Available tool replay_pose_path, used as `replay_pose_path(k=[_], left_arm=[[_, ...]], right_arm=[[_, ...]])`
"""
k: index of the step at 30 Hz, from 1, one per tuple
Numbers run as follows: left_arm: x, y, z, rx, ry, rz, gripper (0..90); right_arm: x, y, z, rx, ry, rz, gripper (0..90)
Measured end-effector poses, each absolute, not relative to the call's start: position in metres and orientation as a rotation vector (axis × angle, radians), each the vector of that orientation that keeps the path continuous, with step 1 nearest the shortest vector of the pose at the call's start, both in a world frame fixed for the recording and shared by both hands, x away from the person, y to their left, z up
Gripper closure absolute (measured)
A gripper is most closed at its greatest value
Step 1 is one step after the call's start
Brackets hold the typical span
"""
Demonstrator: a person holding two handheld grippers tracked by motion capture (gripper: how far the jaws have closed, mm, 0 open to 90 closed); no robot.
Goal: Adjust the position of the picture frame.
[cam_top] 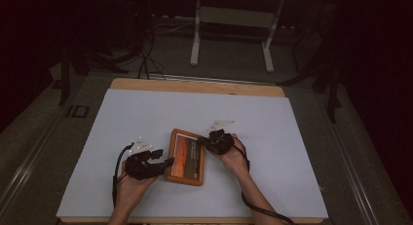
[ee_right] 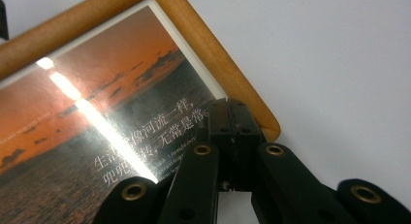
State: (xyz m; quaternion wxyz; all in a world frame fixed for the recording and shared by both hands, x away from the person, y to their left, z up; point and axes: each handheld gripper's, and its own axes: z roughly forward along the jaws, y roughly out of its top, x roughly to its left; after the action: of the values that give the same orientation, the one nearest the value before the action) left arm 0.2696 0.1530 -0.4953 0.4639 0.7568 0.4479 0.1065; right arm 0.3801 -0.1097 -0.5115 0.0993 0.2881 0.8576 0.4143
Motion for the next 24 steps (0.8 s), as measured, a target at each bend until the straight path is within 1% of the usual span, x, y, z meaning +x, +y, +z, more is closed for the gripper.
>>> replay_pose_path(k=[4, 7, 12, 18, 20, 24], left_arm=[[0.272, 0.146, -0.498, 1.855, 1.117, 0.198, 37.0], [0.275, 0.143, -0.498, 1.836, 1.123, 0.15, 37.6], [0.276, 0.136, -0.502, 1.856, 1.138, 0.095, 38.3], [0.275, 0.125, -0.508, 1.899, 1.147, 0.059, 38.8], [0.274, 0.122, -0.508, 1.908, 1.141, 0.052, 42.6], [0.273, 0.118, -0.506, 1.914, 1.167, 0.063, 44.0]], right_arm=[[0.382, -0.112, -0.516, 0.868, 2.543, 1.205, 90.0], [0.383, -0.114, -0.519, 0.881, 2.542, 1.21, 90.0], [0.382, -0.115, -0.52, 0.886, 2.542, 1.212, 90.0], [0.382, -0.115, -0.521, 0.885, 2.54, 1.219, 90.0], [0.382, -0.115, -0.52, 0.882, 2.542, 1.22, 90.0], [0.381, -0.115, -0.52, 0.87, 2.547, 1.209, 90.0]])
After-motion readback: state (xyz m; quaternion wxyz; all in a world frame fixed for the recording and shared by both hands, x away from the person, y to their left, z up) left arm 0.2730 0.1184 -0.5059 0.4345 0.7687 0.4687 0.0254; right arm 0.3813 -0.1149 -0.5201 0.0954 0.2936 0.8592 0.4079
